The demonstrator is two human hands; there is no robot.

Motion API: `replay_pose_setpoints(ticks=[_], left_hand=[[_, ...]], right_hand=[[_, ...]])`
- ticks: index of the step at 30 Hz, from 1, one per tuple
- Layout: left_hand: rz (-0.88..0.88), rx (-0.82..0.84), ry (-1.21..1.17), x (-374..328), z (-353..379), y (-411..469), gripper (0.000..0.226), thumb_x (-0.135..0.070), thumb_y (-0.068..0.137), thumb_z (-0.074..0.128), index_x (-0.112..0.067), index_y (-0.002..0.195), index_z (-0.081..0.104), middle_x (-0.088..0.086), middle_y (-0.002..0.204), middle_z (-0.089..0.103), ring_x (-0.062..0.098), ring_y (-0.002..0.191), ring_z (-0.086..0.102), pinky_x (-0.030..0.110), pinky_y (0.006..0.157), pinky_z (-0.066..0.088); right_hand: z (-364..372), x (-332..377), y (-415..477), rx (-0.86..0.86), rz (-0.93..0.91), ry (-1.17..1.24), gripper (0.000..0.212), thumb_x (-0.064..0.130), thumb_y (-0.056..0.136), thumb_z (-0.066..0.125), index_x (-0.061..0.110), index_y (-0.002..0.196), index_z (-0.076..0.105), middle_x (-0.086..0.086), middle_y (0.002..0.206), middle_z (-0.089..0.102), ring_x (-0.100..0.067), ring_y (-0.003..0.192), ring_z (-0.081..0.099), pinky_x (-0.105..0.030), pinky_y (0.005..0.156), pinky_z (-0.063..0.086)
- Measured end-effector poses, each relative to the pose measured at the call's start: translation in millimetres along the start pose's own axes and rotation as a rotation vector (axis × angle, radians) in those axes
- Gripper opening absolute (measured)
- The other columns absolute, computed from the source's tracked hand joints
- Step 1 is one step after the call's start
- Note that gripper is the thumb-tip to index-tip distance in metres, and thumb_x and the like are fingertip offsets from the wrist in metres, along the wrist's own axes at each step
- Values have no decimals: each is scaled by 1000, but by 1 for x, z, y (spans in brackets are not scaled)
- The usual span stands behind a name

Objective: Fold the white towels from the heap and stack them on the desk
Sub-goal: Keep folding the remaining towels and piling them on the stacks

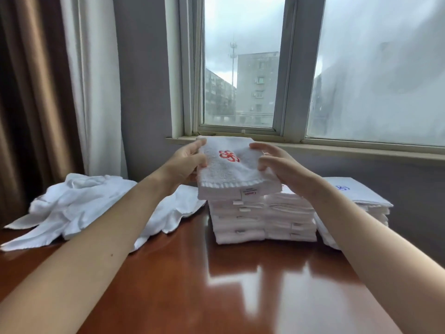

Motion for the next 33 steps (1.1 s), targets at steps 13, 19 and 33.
replay_pose_setpoints(ticks=[13,19,33], left_hand=[[-86,-82,167,87,27,123,66,0,91,48,-19,152,33,6,143,50,19,107,63,25,75,53],[-194,-69,269,119,29,119,56,-11,96,54,-14,149,40,6,146,49,21,121,56,25,87,50],[-310,-34,177,134,52,90,74,-26,92,53,-35,156,16,1,153,37,19,123,47,35,96,43]], right_hand=[[-6,-97,118,-51,88,-272,45,1,93,43,13,135,55,-5,97,62,-10,68,58,-19,56,44],[0,-114,119,34,-10,-602,32,13,95,49,18,119,69,-6,134,59,-20,114,59,-23,91,41],[28,-108,101,333,144,-704,33,31,105,33,10,115,55,0,106,57,-14,96,54,-29,79,44]])
Point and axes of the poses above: each hand's wrist, its own y-axis towards the middle knuckle, its own z-axis out of the palm, x = y × z, the point moved 3 cm from there along y, towards the middle knuckle
